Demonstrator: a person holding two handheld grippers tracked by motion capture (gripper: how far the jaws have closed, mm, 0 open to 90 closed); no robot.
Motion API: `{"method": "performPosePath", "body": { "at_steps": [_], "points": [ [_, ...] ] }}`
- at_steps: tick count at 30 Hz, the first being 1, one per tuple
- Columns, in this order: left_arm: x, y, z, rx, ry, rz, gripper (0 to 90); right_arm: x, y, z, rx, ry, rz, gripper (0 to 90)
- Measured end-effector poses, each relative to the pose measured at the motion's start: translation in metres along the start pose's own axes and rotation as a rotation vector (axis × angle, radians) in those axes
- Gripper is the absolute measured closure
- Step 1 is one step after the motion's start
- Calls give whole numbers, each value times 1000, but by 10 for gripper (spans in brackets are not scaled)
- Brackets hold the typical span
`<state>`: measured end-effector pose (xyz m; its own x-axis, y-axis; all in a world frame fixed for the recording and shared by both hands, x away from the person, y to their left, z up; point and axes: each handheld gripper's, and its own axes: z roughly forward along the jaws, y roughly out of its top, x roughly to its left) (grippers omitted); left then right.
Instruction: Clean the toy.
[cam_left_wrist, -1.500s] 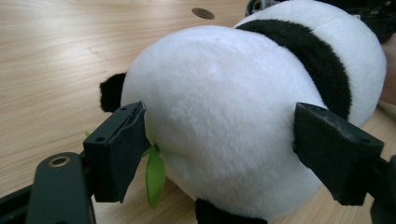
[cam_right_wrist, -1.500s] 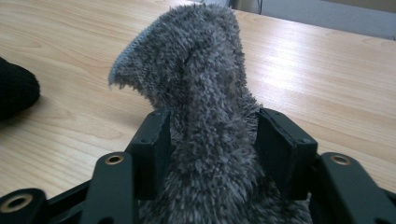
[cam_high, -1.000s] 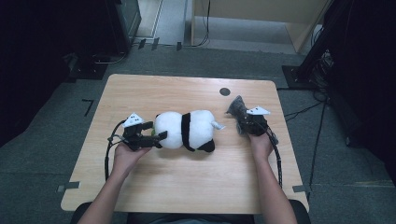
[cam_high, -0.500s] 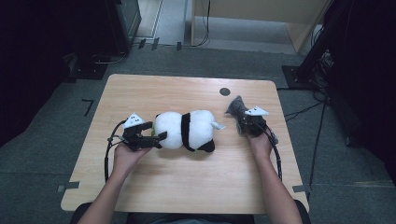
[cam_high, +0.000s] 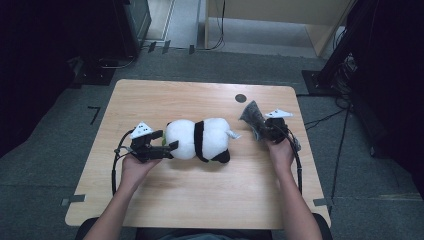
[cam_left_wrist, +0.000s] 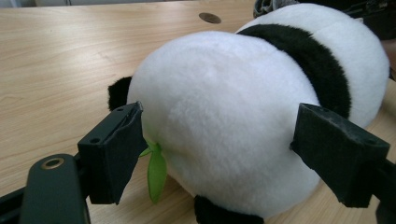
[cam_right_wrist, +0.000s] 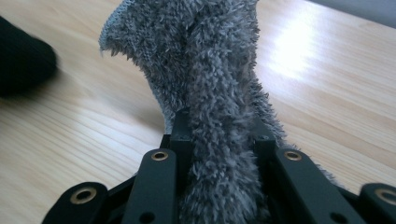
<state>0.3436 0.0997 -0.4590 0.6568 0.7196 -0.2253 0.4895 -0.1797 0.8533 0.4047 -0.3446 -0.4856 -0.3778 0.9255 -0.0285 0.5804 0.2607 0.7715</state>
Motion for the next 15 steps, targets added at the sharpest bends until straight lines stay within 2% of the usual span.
{"method": "performPosePath", "body": {
  "at_steps": [2, 4, 5, 7, 8, 12, 15],
  "points": [
    [-1, 1, -1, -8, -8, 2, 152, 5, 6, -6, -12, 18, -3, 715],
    [-4, 2, -2, -16, -17, 2, 141, 15, 16, -15, -34, 41, -26, 714],
    [-6, 2, -2, -19, -18, 4, 141, 15, 16, -15, -34, 41, -26, 714],
    [-9, 3, -1, -22, -22, 4, 134, 22, 24, -20, -45, 75, -33, 714],
    [-10, 3, -1, -25, -14, 9, 126, 28, 31, -23, -52, 104, -45, 713],
    [-8, 3, 8, -9, 29, -6, 126, 38, 42, -28, -49, 125, -66, 709],
    [-5, 1, 13, 10, 2, -21, 118, 44, 52, -33, -54, 142, -85, 711]
  ]
}}
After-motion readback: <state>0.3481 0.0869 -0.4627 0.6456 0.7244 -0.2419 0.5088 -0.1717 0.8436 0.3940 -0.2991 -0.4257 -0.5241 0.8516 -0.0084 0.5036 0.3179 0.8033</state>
